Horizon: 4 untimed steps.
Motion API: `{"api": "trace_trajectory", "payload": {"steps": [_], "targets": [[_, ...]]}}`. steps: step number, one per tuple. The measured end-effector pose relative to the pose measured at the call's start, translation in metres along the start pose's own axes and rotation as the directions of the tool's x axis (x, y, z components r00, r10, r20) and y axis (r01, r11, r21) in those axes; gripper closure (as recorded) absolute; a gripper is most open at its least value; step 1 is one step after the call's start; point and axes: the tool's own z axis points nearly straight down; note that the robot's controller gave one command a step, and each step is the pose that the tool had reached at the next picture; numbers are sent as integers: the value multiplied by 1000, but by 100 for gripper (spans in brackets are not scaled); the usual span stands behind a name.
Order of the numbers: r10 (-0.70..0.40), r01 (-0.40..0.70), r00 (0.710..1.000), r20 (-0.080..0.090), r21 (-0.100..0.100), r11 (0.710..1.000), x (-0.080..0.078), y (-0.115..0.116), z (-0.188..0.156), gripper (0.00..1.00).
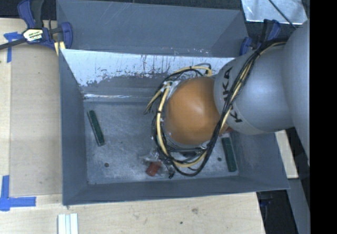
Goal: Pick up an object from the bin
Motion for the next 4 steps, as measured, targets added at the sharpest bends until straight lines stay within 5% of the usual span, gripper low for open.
{"api": "trace_trajectory", "payload": {"steps": [1, 2, 3, 4], "targets": [[30, -30, 1000, -4, 1, 1000, 60, -33, -4, 100], [108, -108, 994, 10, 8, 994, 35, -27, -85, 100], [110, -110, 994, 3, 2, 994, 37, -26, -81, 0], [159, -159, 987, 0, -3, 987, 3, -12, 4, 0]]}}
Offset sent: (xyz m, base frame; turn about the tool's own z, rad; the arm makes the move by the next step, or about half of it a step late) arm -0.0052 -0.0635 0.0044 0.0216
